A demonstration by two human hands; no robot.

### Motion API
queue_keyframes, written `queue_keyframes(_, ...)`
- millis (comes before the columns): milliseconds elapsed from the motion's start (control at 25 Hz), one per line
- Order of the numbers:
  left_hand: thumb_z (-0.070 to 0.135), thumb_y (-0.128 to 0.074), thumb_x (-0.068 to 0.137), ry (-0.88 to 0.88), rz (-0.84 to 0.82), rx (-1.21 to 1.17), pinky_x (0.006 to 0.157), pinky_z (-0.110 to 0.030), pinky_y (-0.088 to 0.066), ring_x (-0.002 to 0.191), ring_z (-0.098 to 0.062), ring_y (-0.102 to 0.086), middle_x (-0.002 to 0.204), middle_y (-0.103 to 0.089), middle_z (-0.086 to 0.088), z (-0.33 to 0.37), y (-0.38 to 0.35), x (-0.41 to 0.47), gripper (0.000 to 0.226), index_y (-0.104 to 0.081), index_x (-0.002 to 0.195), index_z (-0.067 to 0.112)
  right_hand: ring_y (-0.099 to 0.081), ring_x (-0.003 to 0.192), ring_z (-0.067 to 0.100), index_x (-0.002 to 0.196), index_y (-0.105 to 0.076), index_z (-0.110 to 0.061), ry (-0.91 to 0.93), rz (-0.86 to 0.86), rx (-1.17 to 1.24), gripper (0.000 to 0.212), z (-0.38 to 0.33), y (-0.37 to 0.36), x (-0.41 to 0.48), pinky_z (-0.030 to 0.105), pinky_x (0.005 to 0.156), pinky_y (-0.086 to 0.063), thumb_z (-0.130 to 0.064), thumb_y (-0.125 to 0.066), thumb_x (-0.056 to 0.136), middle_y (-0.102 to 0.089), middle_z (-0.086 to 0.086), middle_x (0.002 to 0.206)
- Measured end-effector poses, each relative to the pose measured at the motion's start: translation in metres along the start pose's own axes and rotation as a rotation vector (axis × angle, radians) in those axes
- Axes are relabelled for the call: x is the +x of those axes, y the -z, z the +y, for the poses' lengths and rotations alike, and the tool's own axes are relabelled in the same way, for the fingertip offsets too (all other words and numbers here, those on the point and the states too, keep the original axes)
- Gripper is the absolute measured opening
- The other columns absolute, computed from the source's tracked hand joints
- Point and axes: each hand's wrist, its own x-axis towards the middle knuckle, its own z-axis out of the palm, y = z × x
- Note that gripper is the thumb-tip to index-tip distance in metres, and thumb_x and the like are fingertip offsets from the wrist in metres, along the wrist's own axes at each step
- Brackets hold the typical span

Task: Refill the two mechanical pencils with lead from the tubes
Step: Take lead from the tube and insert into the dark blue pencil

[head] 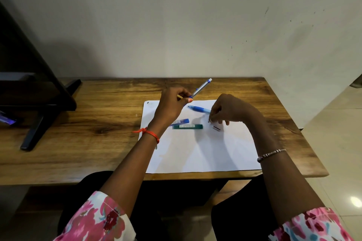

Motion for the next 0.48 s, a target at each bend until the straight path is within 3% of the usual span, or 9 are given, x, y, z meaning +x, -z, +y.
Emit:
queue_keyframes(120,0.008,-0.064,0.083,0.003,-0.015,0.015,0.056,-0.003,-0.038,0.068,-0.006,-0.052,0.095,-0.069,-0.013,-0.0002,-0.0005,-0.0003,0.013,-0.068,0.093,0.001,-0.055,0.039,0.004,0.083,-0.072,-0.001,0.082,0.341,0.274,0.010,-0.0040,0.0068,-0.0039,0.015,0.045,-0.045,0.001,-0.063,0.080,-0.063,0.003,0.059)
queue_keyframes(240,0.008,-0.064,0.083,0.013,-0.023,0.017,0.059,-0.006,-0.038,0.071,-0.009,-0.052,0.095,-0.069,-0.013,0.0006,-0.0006,-0.0007,0.012,-0.068,0.093,0.002,-0.062,0.055,0.019,0.088,-0.071,-0.004,0.240,0.706,0.688,0.011,-0.0080,0.0119,-0.0081,0.025,0.052,-0.052,0.001,-0.064,0.081,-0.067,0.009,0.068)
queue_keyframes(320,0.008,-0.064,0.083,0.013,-0.027,0.023,0.060,-0.007,-0.038,0.073,-0.011,-0.053,0.096,-0.069,-0.014,0.0009,0.0000,-0.0005,0.013,-0.068,0.094,0.002,-0.064,0.057,0.022,0.091,-0.071,-0.005,0.301,0.774,0.775,0.013,-0.0098,0.0118,-0.0092,0.026,0.054,-0.054,0.001,-0.064,0.082,-0.069,0.007,0.071)
queue_keyframes(480,0.008,-0.063,0.084,0.002,-0.026,0.020,0.061,-0.010,-0.038,0.076,-0.013,-0.054,0.097,-0.069,-0.015,0.0014,0.0002,-0.0007,0.013,-0.068,0.094,0.002,-0.065,0.055,0.019,0.089,-0.072,-0.004,0.281,0.748,0.667,0.011,-0.0108,0.0113,-0.0093,0.026,0.060,-0.055,-0.001,-0.067,0.080,-0.069,0.008,0.070)
